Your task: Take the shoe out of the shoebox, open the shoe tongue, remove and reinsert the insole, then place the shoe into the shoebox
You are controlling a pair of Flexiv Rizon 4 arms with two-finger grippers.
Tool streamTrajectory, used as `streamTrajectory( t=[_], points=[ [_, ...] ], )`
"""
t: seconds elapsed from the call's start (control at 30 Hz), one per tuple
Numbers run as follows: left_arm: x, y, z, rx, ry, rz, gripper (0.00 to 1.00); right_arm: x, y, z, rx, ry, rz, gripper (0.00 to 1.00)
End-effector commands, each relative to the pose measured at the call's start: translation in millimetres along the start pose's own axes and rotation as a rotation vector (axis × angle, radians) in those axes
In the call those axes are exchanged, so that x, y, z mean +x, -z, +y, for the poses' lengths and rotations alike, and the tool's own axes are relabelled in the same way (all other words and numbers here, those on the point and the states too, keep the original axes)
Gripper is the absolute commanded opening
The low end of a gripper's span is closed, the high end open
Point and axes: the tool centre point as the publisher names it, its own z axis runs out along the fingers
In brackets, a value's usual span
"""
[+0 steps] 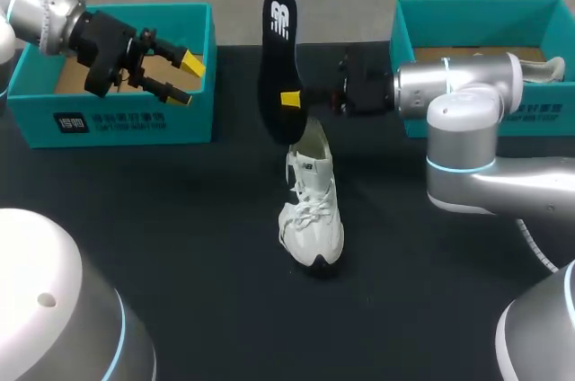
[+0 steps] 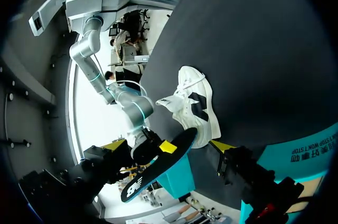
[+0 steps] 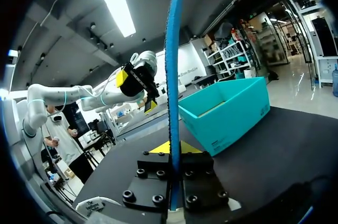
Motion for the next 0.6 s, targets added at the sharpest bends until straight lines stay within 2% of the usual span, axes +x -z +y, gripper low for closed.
streamTrajectory(
  t=[0.03, 0.6],
  points=[
    [0.3, 0, 1, 0.003, -0.001, 0.002, 1.0, -7.8, -10, -0.6, 0.008, -0.001, 0.009, 0.0],
    [0.3, 0, 1, 0.003, -0.001, 0.002, 1.0, -16.5, -4, -19.0, 0.019, -0.04, 0.009, 0.0]
  ],
)
